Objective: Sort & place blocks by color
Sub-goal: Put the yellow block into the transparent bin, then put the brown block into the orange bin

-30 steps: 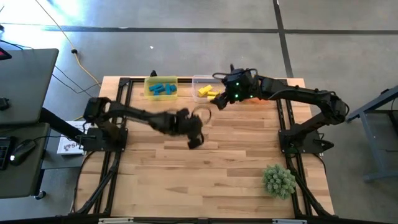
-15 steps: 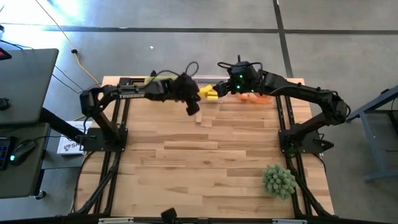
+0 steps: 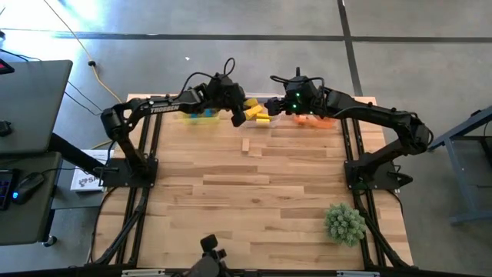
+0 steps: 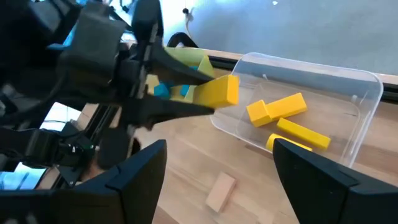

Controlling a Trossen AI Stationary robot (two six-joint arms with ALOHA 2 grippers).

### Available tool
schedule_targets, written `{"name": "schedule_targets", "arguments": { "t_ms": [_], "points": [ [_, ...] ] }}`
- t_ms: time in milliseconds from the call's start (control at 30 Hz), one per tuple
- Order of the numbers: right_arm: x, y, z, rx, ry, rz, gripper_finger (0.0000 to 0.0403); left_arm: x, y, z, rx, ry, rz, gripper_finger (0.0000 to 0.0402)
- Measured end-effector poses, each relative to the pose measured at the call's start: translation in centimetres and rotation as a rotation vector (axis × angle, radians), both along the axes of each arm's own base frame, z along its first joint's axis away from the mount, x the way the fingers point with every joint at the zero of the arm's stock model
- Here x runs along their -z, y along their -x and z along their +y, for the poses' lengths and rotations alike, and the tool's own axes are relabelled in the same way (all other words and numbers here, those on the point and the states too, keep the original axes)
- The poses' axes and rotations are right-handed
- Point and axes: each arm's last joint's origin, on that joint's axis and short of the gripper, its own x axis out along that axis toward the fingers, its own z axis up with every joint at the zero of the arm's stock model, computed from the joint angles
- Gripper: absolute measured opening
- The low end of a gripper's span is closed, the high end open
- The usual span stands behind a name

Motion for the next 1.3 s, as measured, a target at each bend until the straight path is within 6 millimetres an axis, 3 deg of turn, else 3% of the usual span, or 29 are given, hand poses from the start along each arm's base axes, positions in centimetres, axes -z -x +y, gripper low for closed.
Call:
{"name": "schedule_targets", "arguments": {
  "t_ms": [300,500,700,1033,1300],
  "points": [
    [0.0,0.0,0.0,0.002,0.0,0.001,0.0282,3.0,0.1,2.8,-0.008,0.018,0.005,0.012],
    [0.0,0.0,-0.1,0.031,0.018,0.009,0.0282,4.6,0.0,3.3,-0.006,0.021,0.053,0.0124],
    [0.1,0.1,-0.1,0.03,0.014,0.02,0.0282,4.5,0.0,3.3,-0.006,0.015,0.046,0.0138],
    [0.4,0.3,0.0,0.041,-0.013,0.046,0.0282,4.5,0.1,3.4,-0.066,0.08,0.012,0.02],
    [0.4,0.3,0.0,0.017,0.018,0.065,0.0282,3.1,0.5,2.4,-0.136,0.191,-0.03,0.0202]
  ]
}}
